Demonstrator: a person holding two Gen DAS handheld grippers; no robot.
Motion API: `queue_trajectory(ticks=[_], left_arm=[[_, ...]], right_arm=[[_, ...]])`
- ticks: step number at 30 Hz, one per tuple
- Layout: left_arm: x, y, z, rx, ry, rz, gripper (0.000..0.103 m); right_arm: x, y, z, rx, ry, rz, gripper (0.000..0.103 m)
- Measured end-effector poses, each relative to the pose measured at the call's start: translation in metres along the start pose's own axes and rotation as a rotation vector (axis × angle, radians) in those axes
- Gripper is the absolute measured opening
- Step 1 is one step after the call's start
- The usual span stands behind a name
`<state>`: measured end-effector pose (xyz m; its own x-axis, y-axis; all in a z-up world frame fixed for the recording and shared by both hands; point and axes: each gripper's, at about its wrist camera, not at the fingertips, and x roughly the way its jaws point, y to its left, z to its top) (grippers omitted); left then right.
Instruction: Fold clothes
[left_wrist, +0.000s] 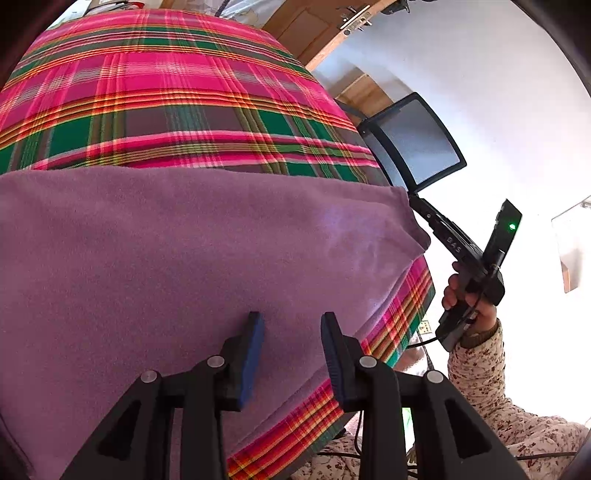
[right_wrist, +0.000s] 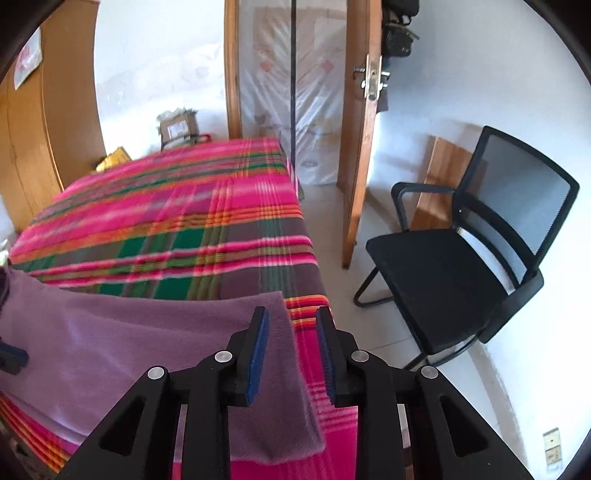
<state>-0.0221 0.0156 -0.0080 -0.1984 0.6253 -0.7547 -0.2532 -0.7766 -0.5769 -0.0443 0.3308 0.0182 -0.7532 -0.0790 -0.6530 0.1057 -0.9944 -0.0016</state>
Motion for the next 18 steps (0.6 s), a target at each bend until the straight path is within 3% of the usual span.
queue_trajectory(ticks=[6, 10, 18], left_arm=[[0.003, -0.008, -0.007, 0.028, 0.021, -0.019, 0.033], [0.003, -0.010, -0.015, 0.044, 0.032, -0.033, 0.033], [0.001, -0.010, -0.020, 0.040, 0.038, -0.046, 0.033]], right_arm=[[-0.018, 0.029, -0.022, -0.111, -0.007, 0.126, 0.027], [-0.012, 0.031, -0.040, -0.137, 0.052, 0.082, 0.027], [-0.020, 0.011, -0.044, -0.077, 0.031, 0.046, 0.028]])
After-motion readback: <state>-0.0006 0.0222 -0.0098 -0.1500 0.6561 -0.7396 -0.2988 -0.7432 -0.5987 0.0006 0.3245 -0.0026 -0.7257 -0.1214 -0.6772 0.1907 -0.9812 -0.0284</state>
